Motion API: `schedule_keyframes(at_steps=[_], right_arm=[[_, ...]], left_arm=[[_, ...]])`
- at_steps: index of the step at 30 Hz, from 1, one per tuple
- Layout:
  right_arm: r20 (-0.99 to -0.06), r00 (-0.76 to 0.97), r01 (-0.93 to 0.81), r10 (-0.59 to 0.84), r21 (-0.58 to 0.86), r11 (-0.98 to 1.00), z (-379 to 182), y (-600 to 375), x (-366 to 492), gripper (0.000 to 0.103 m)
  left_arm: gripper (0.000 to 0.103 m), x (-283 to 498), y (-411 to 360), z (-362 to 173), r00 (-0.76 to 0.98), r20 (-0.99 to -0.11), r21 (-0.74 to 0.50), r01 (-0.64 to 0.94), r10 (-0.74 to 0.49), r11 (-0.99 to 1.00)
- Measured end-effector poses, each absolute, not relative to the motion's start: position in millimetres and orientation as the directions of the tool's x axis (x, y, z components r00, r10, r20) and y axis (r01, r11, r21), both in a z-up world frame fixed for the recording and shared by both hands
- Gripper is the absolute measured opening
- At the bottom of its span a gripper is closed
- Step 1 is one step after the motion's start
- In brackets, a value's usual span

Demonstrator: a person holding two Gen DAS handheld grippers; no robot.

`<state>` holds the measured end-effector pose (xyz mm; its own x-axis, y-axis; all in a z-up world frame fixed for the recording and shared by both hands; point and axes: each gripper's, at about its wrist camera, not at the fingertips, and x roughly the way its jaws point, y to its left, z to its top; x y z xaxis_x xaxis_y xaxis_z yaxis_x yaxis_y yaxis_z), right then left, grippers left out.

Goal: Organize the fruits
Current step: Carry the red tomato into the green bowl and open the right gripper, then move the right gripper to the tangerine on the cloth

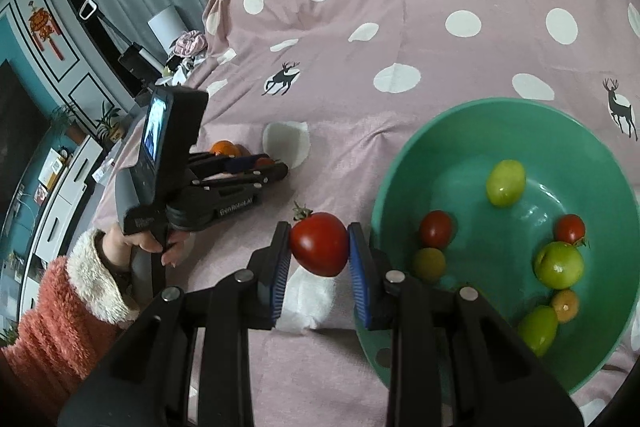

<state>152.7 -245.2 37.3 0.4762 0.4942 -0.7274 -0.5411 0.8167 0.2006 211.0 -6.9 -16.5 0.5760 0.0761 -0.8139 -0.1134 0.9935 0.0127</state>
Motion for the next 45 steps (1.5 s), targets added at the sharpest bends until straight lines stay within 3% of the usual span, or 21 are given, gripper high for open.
schedule_keyframes(at_steps=[7,9,13,17,21,22,23,24,25,30,35,38,41,45], right_arm=[[-0.687,0.503,-0.541,0.524,0.223,0.811,53,-259,143,0.029],[-0.671,0.528,-0.529,0.520,0.219,0.820,60,-268,140,0.029],[-0.629,0.588,-0.472,0.509,0.244,0.847,69,-304,139,0.029],[-0.647,0.648,-0.295,0.402,0.274,0.915,59,-362,157,0.029],[-0.623,0.651,-0.322,0.433,0.290,0.901,61,-381,151,0.031],[-0.617,0.655,-0.332,0.437,0.284,0.899,62,-382,150,0.041],[-0.614,0.663,-0.326,0.429,0.278,0.903,63,-383,151,0.054],[-0.617,0.670,-0.311,0.412,0.271,0.911,62,-384,152,0.086],[-0.627,0.697,-0.255,0.349,0.238,0.937,62,-391,149,0.100],[-0.589,0.705,-0.278,0.395,0.284,0.918,73,-401,142,0.100],[-0.575,0.706,-0.312,0.413,0.271,0.911,81,-385,139,0.101],[-0.539,0.673,-0.351,0.506,0.370,0.860,86,-362,149,0.103],[-0.516,0.607,-0.414,0.604,0.442,0.795,84,-324,161,0.103],[-0.580,0.544,-0.510,0.606,0.346,0.788,77,-246,165,0.103]], left_arm=[[0.027,198,-1,-6,0.578,-0.816,-0.087,-0.166,0.025,0.982],[0.027,192,-15,17,0.630,-0.777,-0.092,-0.138,0.015,0.986],[0.027,193,-70,61,0.723,-0.679,-0.156,0.025,-0.126,0.987],[0.027,210,-116,67,0.736,-0.642,-0.198,0.114,-0.216,0.974],[0.028,228,-149,65,0.725,-0.606,-0.295,0.179,-0.328,0.939],[0.041,232,-155,65,0.724,-0.590,-0.318,0.198,-0.357,0.927],[0.076,235,-158,64,0.717,-0.591,-0.330,0.204,-0.370,0.922],[0.085,240,-158,60,0.709,-0.613,-0.332,0.168,-0.348,0.928],[0.097,242,-154,57,0.717,-0.635,-0.315,0.100,-0.287,0.944],[0.100,233,-131,57,0.723,-0.616,-0.382,0.073,-0.313,0.921],[0.100,218,-115,62,0.704,-0.680,-0.229,0.059,-0.203,0.972],[0.100,198,-100,59,0.689,-0.708,-0.163,0.055,-0.156,0.985],[0.100,174,-77,48,0.661,-0.750,-0.030,0.003,-0.024,1.000],[0.100,148,-35,35,0.674,-0.731,0.054,-0.100,0.108,0.993]])
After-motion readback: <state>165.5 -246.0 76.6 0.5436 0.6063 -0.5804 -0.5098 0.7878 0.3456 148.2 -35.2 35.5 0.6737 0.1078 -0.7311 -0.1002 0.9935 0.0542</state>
